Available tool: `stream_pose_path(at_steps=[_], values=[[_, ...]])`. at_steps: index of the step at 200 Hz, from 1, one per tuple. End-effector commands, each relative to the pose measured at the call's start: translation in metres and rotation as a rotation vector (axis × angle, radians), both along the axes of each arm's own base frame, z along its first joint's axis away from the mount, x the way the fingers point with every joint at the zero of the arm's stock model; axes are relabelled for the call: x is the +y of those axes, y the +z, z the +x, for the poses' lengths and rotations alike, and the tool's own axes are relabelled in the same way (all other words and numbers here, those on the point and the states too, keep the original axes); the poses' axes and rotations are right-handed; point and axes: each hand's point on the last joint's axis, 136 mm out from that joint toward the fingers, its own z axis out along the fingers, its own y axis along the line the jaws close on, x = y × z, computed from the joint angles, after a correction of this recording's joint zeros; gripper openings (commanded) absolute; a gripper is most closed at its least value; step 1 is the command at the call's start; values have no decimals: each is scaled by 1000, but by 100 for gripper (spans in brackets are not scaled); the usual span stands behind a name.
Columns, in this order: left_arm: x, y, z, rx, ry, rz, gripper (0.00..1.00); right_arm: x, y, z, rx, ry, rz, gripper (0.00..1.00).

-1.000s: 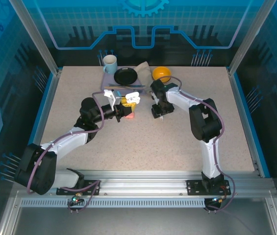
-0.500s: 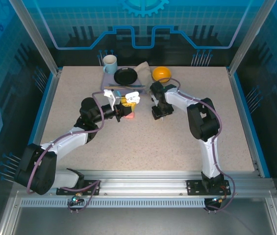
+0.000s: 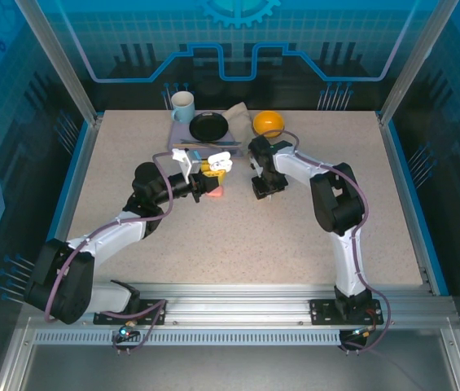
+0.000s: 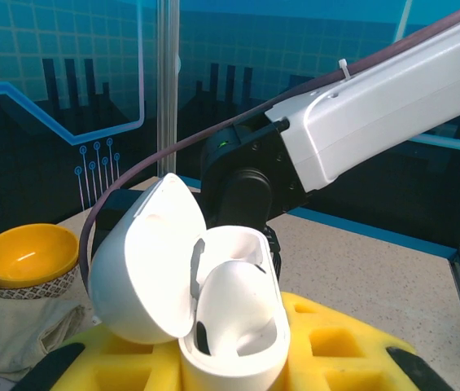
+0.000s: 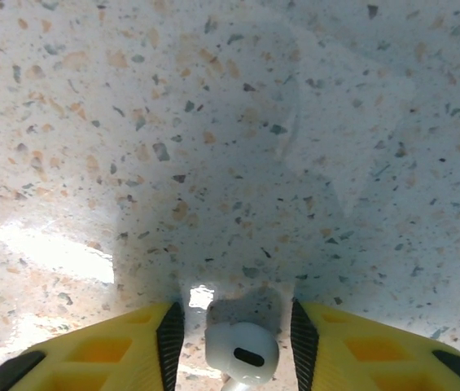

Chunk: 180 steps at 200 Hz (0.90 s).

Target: Insert the wireless bluetooth earbuds into the charging case

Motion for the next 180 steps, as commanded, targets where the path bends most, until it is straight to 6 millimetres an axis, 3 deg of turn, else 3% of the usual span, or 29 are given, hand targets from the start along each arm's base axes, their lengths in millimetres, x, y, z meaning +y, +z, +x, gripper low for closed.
stream_pose_path(at_steps=[1,133,180], values=[[6,14,2,-40,21,-30,0,-10,-9,-13,41,-3,-49,41],[6,19,3,-44,23,-35,0,-16,-6,-14,25,-24,-90,29],[6,19,3,-43,23,-37,0,-15,7,-10,-12,-44,-71,25]])
